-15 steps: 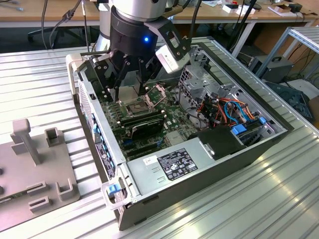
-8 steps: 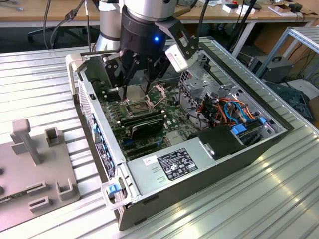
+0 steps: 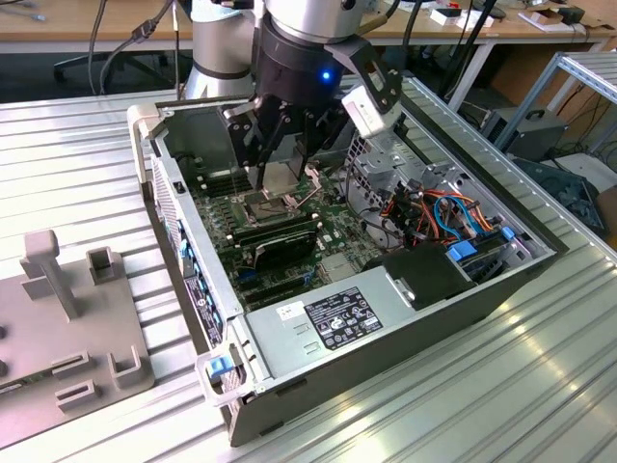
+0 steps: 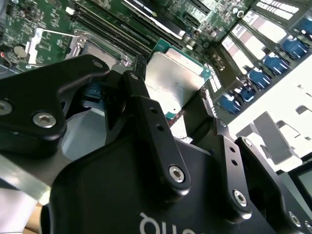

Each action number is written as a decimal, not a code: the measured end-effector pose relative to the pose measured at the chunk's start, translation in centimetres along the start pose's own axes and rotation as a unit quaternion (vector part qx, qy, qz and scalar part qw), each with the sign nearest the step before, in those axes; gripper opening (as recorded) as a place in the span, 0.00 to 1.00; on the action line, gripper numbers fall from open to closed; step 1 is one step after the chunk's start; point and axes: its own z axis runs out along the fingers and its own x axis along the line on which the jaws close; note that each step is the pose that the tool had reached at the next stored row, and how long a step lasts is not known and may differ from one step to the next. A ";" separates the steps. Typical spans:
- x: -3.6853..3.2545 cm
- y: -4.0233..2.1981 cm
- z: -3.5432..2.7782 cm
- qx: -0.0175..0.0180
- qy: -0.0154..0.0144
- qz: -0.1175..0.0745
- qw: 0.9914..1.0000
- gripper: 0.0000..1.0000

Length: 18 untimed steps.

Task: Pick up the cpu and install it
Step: 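Pick up the cpu and move it towards the insertion slot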

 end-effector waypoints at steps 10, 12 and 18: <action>-2.18 -0.11 0.12 0.000 0.000 0.000 1.000 0.55; -2.20 -0.10 0.12 0.000 0.000 0.000 1.000 0.55; -2.21 -0.10 0.13 0.000 0.000 0.000 1.000 0.55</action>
